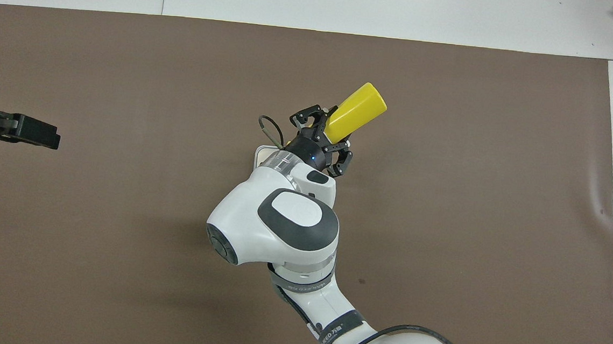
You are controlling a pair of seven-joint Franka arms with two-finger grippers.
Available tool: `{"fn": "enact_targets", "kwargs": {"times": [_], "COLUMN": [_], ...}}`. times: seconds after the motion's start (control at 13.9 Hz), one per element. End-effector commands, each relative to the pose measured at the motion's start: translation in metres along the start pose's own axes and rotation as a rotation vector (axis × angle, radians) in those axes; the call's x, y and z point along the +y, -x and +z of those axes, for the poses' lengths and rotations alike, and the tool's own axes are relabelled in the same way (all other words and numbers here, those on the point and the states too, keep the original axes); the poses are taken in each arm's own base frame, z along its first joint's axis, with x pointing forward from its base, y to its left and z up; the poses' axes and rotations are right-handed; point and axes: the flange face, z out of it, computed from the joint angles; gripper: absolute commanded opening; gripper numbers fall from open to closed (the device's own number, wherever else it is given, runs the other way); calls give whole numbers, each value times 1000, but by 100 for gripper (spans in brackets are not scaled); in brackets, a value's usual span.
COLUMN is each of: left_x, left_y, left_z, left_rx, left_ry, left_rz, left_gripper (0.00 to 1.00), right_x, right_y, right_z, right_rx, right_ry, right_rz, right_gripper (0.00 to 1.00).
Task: Pour seasoning into cup on scale with both arms
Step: 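Tilt the yellow bottle over the blue cup with the right gripper, then turn the bottle upright and carry it back with the right gripper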
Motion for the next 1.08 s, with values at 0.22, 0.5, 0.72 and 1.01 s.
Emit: {"fn": "enact_targets", "kwargs": {"times": [0.22,0.5,0.72,1.01], "left_x": [1,1,1,1], "left_y": [6,7,7,7], "left_z": [1,0,1,2], "left_rx": [19,21,21,21], "left_ry": [5,5,5,5], "left_rz": [1,2,2,2], "left_gripper": [100,100,100,100], "right_x": [6,-11,-15,-23], "right_y": [-8,-25,-47,-109], "right_z": [-12,-10,0,6], "right_rx": [15,-31,-86,-267], "right_ry": [-46,-52,-10,33], "right_rz": [-3,79,148,264], "right_gripper": [0,0,0,0]}}
